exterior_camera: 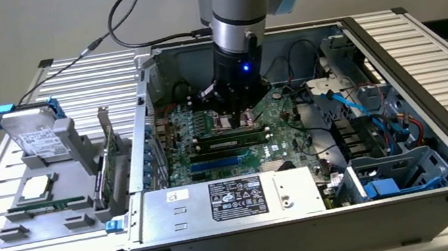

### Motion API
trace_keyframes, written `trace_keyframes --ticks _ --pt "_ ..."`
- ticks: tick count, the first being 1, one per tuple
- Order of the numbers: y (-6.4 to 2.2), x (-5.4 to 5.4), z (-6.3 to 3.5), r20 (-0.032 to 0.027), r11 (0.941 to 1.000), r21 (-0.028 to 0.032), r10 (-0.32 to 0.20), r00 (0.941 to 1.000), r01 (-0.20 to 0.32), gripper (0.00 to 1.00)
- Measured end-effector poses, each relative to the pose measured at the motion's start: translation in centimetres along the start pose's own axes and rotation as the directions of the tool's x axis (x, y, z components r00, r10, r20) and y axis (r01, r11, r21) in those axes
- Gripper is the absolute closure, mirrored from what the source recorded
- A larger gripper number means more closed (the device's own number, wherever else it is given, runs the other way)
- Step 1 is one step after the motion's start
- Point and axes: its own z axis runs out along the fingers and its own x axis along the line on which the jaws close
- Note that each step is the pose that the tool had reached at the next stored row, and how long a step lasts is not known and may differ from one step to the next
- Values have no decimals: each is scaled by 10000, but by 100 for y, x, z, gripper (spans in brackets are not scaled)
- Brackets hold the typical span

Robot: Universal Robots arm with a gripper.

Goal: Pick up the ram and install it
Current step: 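Press down the ram until it locks into place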

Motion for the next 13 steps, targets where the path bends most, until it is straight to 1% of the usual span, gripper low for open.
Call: trace_keyframes --ticks 3,10,13 --pt "1 6 0 13 9999 7 145 9999 -145 90" --pt "-5 40 -19 17 9997 20 229 9997 -229 90" --pt "-9 42 -25 20 9994 42 331 9995 -331 90"
